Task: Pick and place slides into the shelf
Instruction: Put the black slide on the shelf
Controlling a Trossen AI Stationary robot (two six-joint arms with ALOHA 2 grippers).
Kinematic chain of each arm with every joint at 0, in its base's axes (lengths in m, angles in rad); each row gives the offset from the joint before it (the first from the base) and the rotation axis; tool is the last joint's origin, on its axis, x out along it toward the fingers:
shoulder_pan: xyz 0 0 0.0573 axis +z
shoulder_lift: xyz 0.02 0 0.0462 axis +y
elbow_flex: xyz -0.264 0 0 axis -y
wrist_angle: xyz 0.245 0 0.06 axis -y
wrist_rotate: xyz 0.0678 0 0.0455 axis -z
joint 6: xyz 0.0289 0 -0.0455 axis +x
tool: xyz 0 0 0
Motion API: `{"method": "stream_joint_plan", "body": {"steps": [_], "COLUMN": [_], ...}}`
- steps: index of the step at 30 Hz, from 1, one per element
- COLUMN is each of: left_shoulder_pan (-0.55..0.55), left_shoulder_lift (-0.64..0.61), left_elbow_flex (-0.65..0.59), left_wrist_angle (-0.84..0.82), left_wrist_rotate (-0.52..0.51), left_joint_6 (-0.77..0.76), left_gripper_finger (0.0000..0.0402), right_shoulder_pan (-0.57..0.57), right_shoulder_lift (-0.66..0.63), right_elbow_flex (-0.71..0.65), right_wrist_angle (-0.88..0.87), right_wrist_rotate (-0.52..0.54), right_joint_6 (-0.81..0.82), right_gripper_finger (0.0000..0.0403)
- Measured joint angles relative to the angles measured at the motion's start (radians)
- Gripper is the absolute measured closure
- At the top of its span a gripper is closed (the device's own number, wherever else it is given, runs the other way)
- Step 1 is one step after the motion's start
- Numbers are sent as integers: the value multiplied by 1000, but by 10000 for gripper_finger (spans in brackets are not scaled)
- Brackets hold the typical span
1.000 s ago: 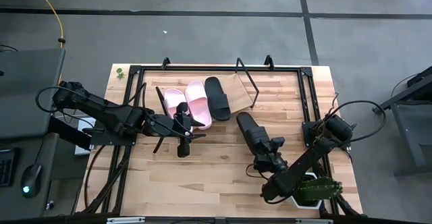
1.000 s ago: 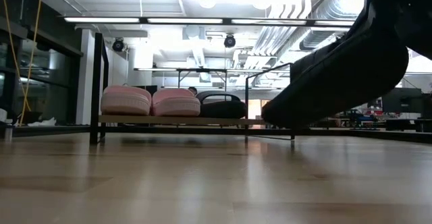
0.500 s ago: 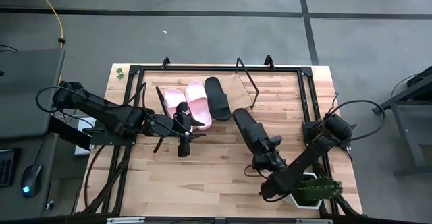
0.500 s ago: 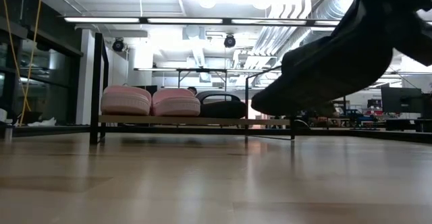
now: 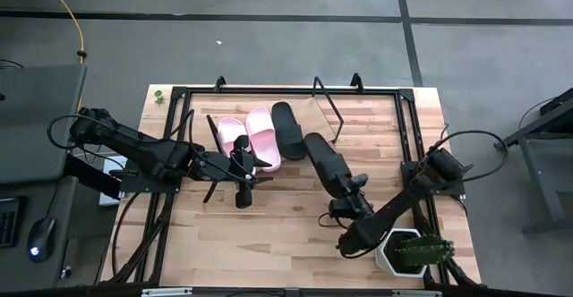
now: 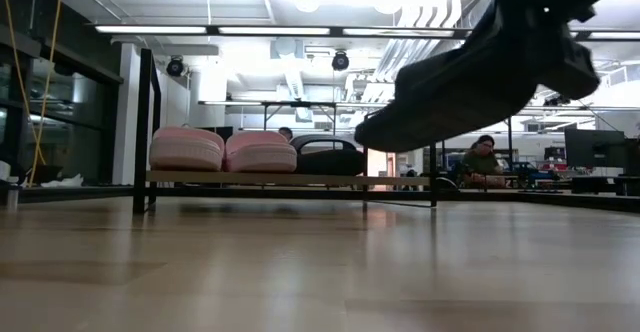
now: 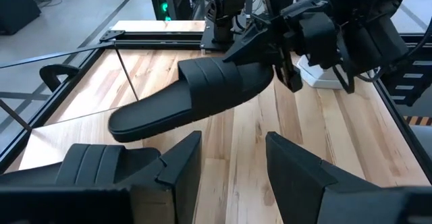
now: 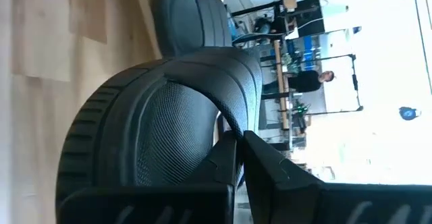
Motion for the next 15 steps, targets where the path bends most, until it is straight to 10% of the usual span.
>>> {"method": "stream_joint_plan", "body": {"steps": [15], "left_shoulder_pan": [0], "left_shoulder_lift": [0], "left_elbow_flex": [0], "left_wrist_angle": [-1], "left_wrist_rotate": [0], "left_joint_6": [0], "left_gripper_finger": [252], "right_shoulder_pan": [-91], "right_shoulder_lift": [-152], "right_elbow_flex": [-216], "right_wrist_angle": [0], "right_wrist_rotate": [93], "right_joint_6": [123], "right_gripper_finger": [403]}}
